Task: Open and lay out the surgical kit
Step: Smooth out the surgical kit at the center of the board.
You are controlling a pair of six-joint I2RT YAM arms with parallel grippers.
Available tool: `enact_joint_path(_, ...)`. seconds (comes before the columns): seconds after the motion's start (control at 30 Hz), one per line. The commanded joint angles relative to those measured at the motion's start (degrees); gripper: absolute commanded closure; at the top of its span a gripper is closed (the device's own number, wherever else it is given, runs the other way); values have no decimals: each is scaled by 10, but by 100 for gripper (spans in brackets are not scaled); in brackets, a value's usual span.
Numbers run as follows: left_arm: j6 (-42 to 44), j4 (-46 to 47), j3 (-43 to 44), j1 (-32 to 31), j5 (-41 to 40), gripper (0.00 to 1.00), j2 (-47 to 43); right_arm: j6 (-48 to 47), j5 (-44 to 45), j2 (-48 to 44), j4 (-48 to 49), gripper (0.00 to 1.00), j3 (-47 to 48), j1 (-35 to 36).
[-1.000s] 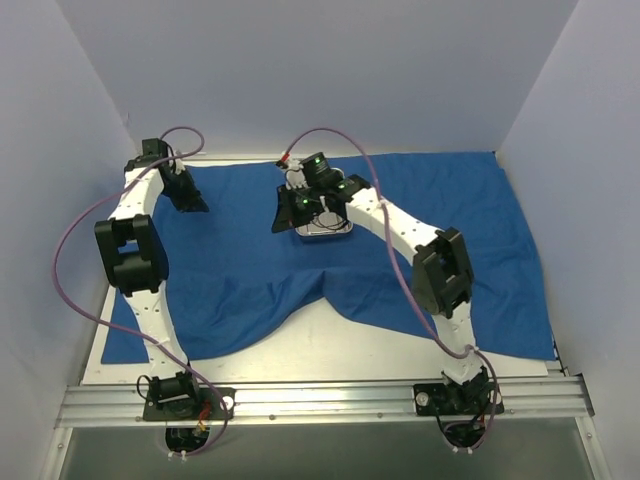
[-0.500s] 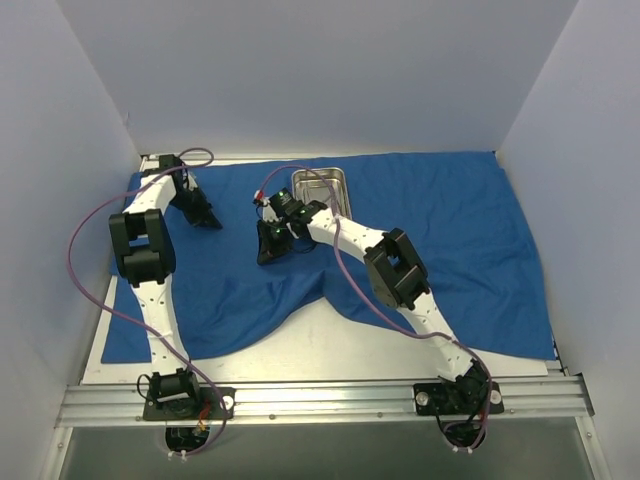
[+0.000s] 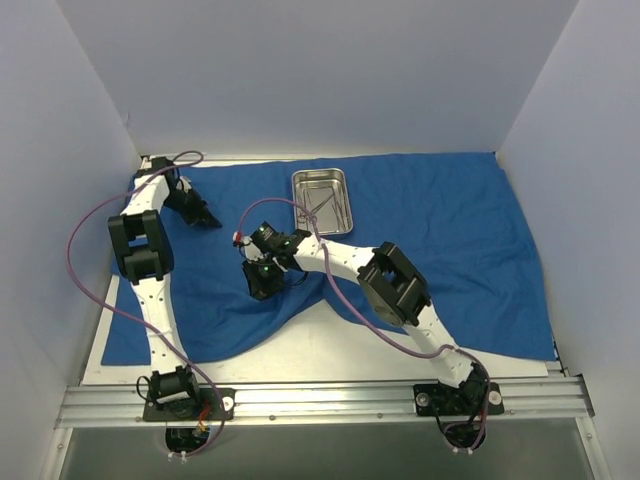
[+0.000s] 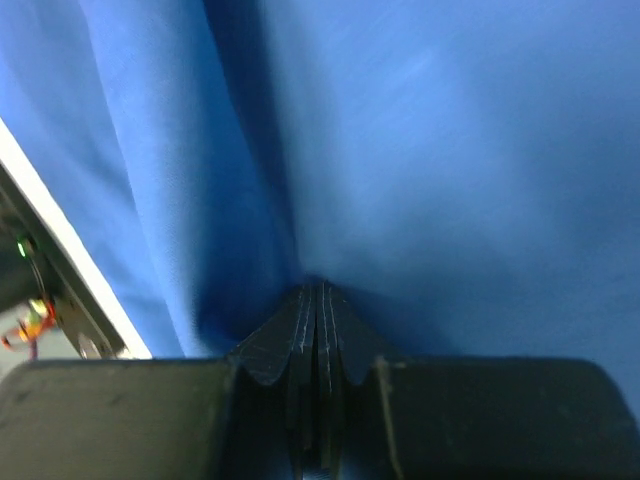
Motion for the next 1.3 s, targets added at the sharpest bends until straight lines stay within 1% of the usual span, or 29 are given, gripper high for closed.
enact_joint_path(0.0, 1, 5, 30, 14, -18, 98, 34, -57, -25, -44, -72, 100, -22, 36)
enact_joint_path(0.07, 4, -9, 57, 20, -17, 98, 47, -82, -28, -51, -101, 100, -17, 55)
enact_joint_path(0.17, 11, -26, 91, 29, -15, 98, 65, -84, -30, -72, -111, 100, -20, 61)
enact_joint_path(0.2, 13, -42, 114, 30, -14, 98, 68, -77, -19, -81, -109, 100, -21, 60)
enact_joint_path(0.27, 20, -54, 132, 34, -14, 98, 71, -67, -5, -119, -98, 100, -29, 54)
enact_joint_path(0.37, 22, -60, 134, 35, -24, 98, 53, -34, 54, -181, -93, 100, -45, 31)
enact_joint_path(0.5, 18, -31, 99, 32, -36, 98, -4, 29, 129, -288, -89, 98, -119, -34)
enact_joint_path(0.53, 16, -26, 91, 30, -36, 98, -13, 46, 150, -327, -92, 98, -164, -65)
enact_joint_path(0.6, 6, -1, 55, 22, -32, 98, -41, 53, 164, -362, -97, 98, -209, -98)
enact_joint_path(0.63, 0, 12, 41, 18, -25, 98, -48, 53, 169, -386, -94, 98, -253, -126)
enact_joint_path(0.67, -10, 34, 20, 13, -7, 98, -60, 48, 170, -396, -91, 98, -271, -140)
enact_joint_path(0.77, -32, 62, -5, -6, 8, 98, -71, 40, 177, -407, -86, 100, -313, -170)
enact_joint_path(0.83, -46, 91, -30, -19, 20, 98, -73, 45, 177, -408, -78, 100, -330, -174)
enact_joint_path(0.97, -73, 147, -65, -38, 43, 98, -73, 88, 205, -414, -19, 100, -418, -175)
enact_joint_path(1.07, -81, 180, -82, -49, 57, 98, -73, 133, 217, -420, 26, 100, -466, -176)
enact_joint_path(1.17, -76, 179, -64, -61, 76, 98, -50, 170, 219, -414, 53, 100, -518, -175)
enact_joint_path(1.27, -59, 116, 0, -70, 68, 98, -3, 198, 214, -401, 55, 100, -563, -168)
